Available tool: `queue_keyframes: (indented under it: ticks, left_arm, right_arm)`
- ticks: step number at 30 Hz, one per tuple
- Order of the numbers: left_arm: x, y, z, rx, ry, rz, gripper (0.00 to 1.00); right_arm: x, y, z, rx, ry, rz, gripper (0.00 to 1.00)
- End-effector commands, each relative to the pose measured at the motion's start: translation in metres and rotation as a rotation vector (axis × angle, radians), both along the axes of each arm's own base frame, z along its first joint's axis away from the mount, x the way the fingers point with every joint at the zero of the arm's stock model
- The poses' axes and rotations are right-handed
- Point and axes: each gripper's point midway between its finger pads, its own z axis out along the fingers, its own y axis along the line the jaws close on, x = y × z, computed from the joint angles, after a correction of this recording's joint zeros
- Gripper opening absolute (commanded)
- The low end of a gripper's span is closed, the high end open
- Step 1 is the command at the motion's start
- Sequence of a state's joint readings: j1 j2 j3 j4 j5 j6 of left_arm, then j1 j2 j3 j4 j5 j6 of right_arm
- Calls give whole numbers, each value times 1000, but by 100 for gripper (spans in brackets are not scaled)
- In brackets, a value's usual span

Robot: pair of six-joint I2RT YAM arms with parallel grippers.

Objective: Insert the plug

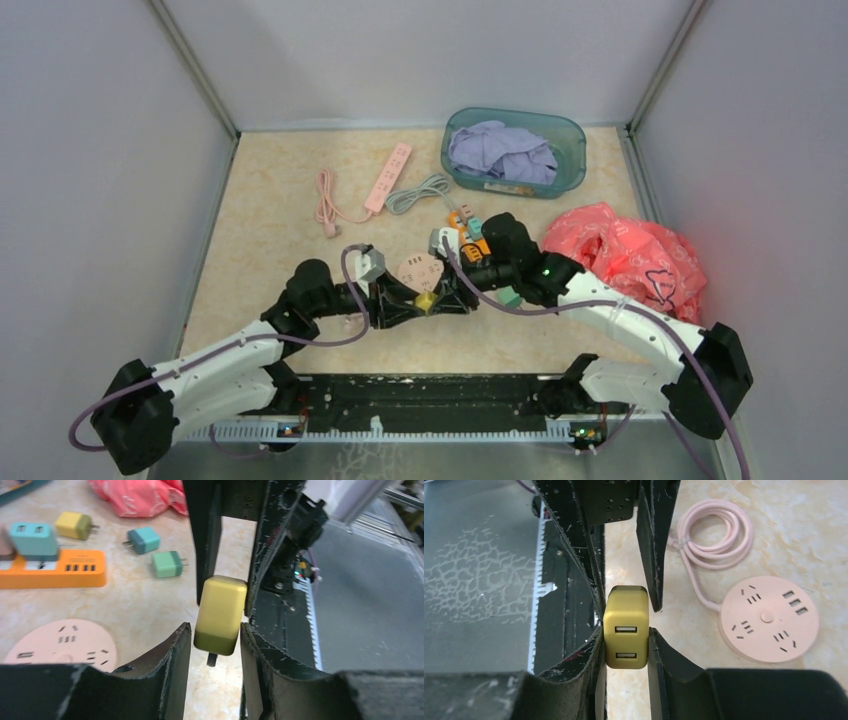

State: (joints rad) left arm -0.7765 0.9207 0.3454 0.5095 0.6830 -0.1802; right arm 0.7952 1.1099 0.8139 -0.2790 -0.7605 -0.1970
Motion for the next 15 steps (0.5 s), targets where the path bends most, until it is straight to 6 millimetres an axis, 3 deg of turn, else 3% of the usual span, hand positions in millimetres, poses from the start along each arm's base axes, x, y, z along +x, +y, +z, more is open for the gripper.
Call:
queue_keyframes:
  ticks: [1,10,15]
  left_arm:
    - [26,6,8,8,-44,149,50]
    - [58,22,0,33,6,377,70]
    - [78,36,-5,49,53,533,72]
  right_arm:
    - [26,0,24,0,-48,-139,0]
    - [60,-12,22,-80,-13,-402,0]
    - [77,-20,24,-108,-4,-542,0]
